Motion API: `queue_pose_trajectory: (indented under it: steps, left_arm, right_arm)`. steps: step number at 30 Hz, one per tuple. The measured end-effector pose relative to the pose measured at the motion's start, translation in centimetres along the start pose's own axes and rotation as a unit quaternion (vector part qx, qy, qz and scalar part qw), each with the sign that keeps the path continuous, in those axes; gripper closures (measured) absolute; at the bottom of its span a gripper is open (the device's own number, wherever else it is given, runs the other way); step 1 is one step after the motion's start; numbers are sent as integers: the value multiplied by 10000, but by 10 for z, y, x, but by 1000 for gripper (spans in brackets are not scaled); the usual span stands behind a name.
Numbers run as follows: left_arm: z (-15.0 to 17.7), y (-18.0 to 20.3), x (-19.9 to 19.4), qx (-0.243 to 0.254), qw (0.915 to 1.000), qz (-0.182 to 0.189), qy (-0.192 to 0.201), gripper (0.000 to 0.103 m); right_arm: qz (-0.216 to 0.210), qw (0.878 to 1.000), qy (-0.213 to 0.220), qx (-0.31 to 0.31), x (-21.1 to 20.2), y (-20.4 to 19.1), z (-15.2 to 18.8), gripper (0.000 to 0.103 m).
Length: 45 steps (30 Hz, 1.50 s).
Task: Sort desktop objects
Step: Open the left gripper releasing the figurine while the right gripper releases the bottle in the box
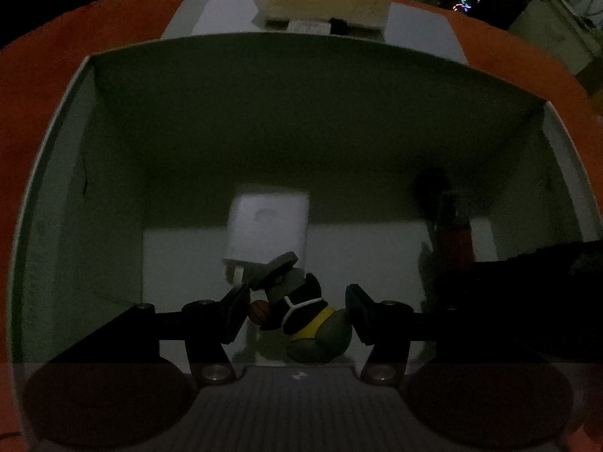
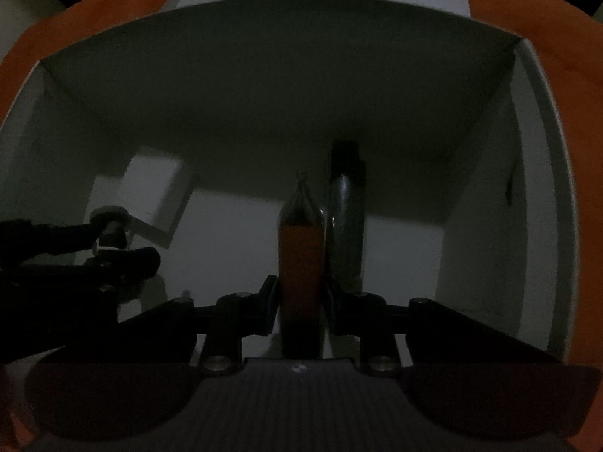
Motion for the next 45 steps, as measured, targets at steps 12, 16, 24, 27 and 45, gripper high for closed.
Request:
queue_pose_trajectory:
  steps: [12, 16, 24, 27, 45]
  left_arm:
    - [-5, -2, 21, -115, 9979, 198, -614, 52]
    - [-1, 0, 30, -108, 9954, 219, -927, 52]
    - [3, -2, 34, -156, 9943, 62, -1056, 46]
    - [2, -3, 31, -145, 9950, -2, -992, 44]
    - [-9, -7, -76, -70, 9997, -3, 247, 8]
  right_arm:
    - [28, 9999, -123, 83, 16, 4, -5, 75]
    - [40, 9999, -144, 79, 18, 3, -7, 74]
    - [83, 9999, -124, -5, 14, 2, -6, 34]
    - [24, 10000, 7, -23, 5, 1, -7, 28]
    - [-297, 9965, 778, -40, -94, -18, 2, 27]
Point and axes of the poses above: each gripper's, at about its wrist camera, not at the fingertips, and x roughly the way its jaws point, y to its right, z to its underside, the point moved 8 cm from there along x, roughly the way its jaws point, and after that the axes turned 1 degree about -y, right-handed, at the moved point
